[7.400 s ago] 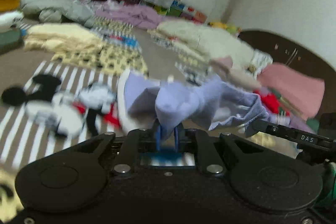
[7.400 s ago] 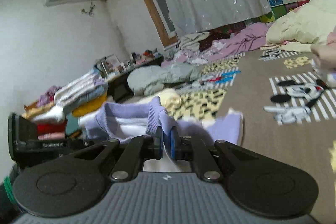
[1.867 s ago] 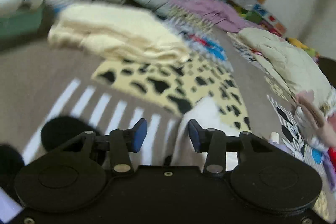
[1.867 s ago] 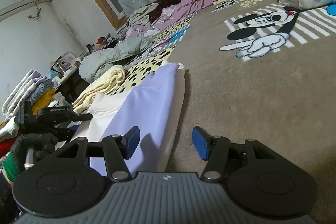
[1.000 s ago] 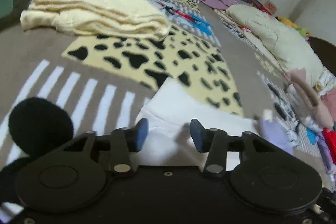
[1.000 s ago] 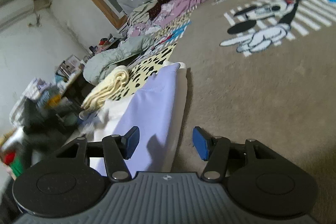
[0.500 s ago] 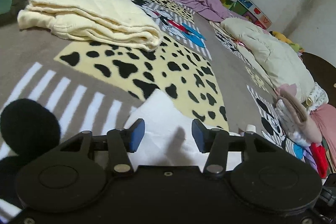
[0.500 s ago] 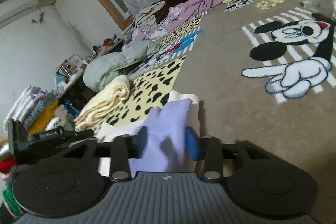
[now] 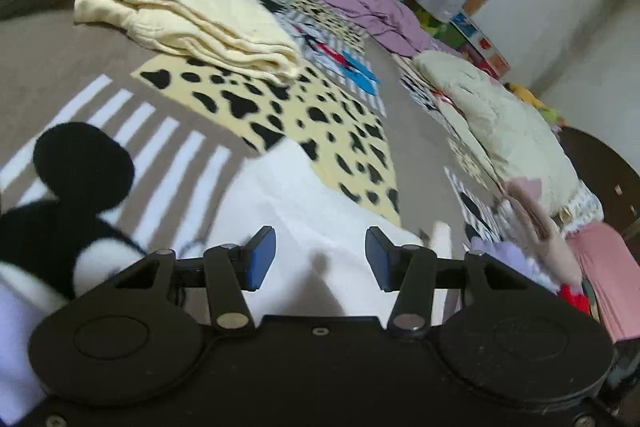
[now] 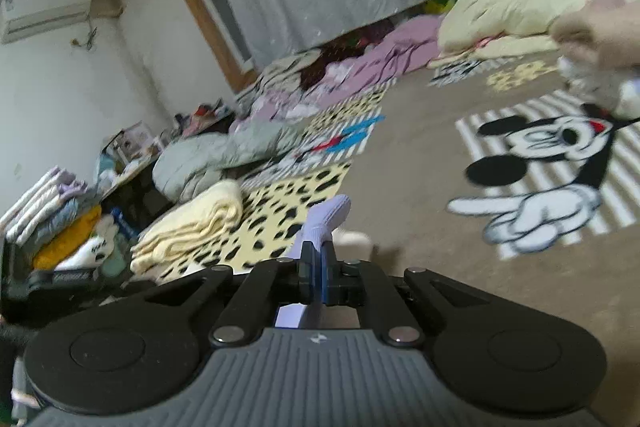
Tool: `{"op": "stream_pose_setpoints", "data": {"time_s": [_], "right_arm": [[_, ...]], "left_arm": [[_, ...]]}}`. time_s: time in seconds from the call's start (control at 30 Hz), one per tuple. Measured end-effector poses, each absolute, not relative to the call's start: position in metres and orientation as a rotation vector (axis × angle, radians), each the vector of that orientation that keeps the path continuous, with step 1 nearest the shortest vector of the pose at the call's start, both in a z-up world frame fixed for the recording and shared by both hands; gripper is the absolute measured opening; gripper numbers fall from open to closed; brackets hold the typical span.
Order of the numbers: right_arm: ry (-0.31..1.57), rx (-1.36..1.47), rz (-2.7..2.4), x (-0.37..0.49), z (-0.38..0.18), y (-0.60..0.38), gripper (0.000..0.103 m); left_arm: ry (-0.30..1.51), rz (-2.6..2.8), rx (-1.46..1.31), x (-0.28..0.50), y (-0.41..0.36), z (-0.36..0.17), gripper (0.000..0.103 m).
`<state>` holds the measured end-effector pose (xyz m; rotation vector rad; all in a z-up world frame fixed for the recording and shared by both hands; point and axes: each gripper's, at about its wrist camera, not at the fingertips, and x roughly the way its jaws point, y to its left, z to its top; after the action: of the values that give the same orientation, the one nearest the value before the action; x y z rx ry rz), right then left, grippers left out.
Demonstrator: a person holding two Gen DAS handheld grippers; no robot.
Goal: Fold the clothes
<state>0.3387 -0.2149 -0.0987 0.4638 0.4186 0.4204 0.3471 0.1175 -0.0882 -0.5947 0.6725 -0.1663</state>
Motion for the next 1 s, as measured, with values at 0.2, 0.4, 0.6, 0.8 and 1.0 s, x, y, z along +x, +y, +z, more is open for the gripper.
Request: {"op": "stream_pose_setpoints", "data": {"time_s": [0.2,0.4,0.6,0.8,1.0], "right_arm": [[0.36,0.519,0.312,0.308,-0.091,-0.265,0.005],[0.327,0.585,0.203,0.268,-0.097,-0.313,0.005],[0.288,0.607,0.104,0.227,-0.099,-0.348,0.005],[0.277,0.617,0.018,0.185,-0.105,-0.373,0.005],[0.277,0.635,-0.056,0.151,-0.109,-0.392,0.004]], "left_arm": [[0.676,-0.197,-0.599,0.312,0.104,-0.083,0.049],[0.688,-0.237,-0.589,0.296,0.087,-0.081,0.049],[0.715,-0.285,-0.566,0.288,0.07,-0.083,0.05],[0.74,-0.343,-0.526,0.282,0.047,-0.086,0.051],[0.757,-0.405,-0.463,0.279,0.021,-0.088,0.051]]}}
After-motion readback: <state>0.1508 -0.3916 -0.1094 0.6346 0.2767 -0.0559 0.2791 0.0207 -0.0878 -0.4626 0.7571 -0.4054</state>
